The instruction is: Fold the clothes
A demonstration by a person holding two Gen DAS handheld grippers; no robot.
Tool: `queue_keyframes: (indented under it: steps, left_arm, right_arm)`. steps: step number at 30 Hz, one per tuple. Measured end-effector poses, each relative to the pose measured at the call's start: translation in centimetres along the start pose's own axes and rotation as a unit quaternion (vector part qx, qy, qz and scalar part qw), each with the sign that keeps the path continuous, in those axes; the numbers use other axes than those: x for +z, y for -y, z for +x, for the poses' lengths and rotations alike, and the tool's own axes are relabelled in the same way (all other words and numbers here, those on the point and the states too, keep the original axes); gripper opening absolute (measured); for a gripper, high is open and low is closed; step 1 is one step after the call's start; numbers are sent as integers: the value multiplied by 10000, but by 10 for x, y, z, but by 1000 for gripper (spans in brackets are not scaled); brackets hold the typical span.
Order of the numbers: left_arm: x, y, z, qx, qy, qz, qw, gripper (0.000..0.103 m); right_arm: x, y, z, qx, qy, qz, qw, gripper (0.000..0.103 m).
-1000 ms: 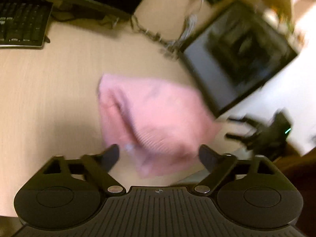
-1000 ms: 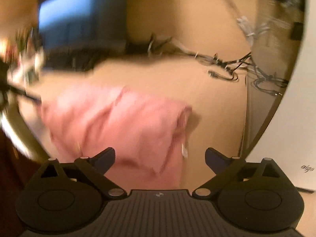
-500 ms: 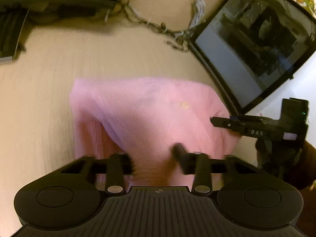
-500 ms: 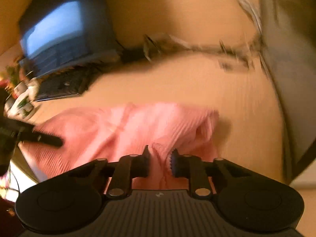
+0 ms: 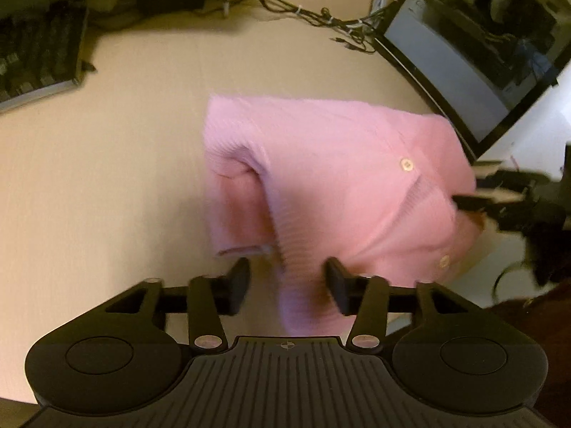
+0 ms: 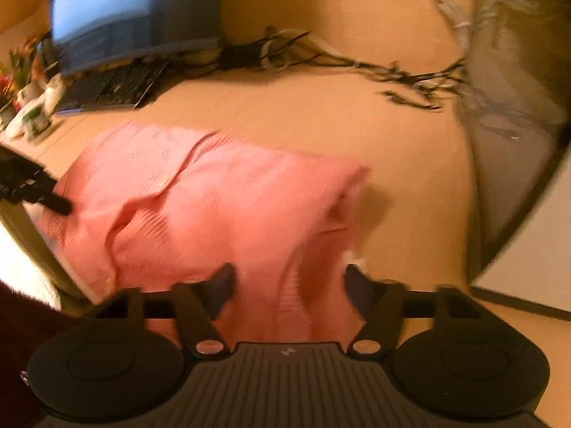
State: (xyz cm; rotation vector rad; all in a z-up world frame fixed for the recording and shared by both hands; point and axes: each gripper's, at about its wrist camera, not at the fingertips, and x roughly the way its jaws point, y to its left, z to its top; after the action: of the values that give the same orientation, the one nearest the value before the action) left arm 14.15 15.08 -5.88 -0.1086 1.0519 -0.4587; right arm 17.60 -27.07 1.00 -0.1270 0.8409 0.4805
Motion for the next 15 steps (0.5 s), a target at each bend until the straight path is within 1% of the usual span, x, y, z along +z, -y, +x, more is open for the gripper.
queue_keyframes:
  steps: [1, 2, 3, 4, 5, 6, 8, 10, 11, 12, 13, 14, 15]
  left_arm:
    - [2, -3, -7, 11, 63, -34, 10000, 58]
    - [3, -7, -14, 20, 126, -71, 9999, 59]
    - [7, -11, -21, -11, 248, -178, 9995, 62]
    - [10, -11, -27, -154, 404, -262, 9987, 63]
    - [13, -11, -32, -299, 561, -345, 9974, 69]
    - [17, -11, -38, -444, 717, -428, 9955, 75]
    - [23, -12, -49, -734, 1028, -593, 9902, 78]
    - [27, 0, -40, -1221, 1017, -560, 9857, 83]
    - [25, 4, -31, -1318, 885, -543, 9858, 86]
    - [24, 8, -22, -1412, 750, -525, 9857, 86]
    - [22, 12, -13, -1505, 615, -508, 9854, 86]
    - [21, 17, -4, -1597, 479, -490, 9848, 86]
    - [21, 16, 4, -1563, 373, -475, 9859, 86]
  right_arm:
    - [3, 4, -8, -11, 85, 89, 9999, 88]
    - [7, 8, -15, -5, 195, 189, 9996, 92]
    - [11, 10, -21, 14, 321, 296, 9990, 101]
    - [14, 12, -26, 67, 465, 422, 9980, 103]
    - [18, 12, -29, 200, 602, 573, 9963, 103]
    - [22, 12, -30, 408, 711, 734, 9939, 103]
    - [29, 12, -23, 918, 845, 1098, 9861, 103]
    - [32, 12, -6, 1347, 839, 1436, 9768, 103]
    - [32, 13, 7, 1556, 769, 1581, 9720, 103]
    - [30, 13, 21, 1633, 612, 1718, 9696, 103]
    - [26, 14, 37, 1624, 398, 1849, 9684, 103]
    - [22, 13, 53, 1509, 146, 1951, 9690, 103]
    - [17, 11, 61, 1397, 117, 1936, 9710, 103]
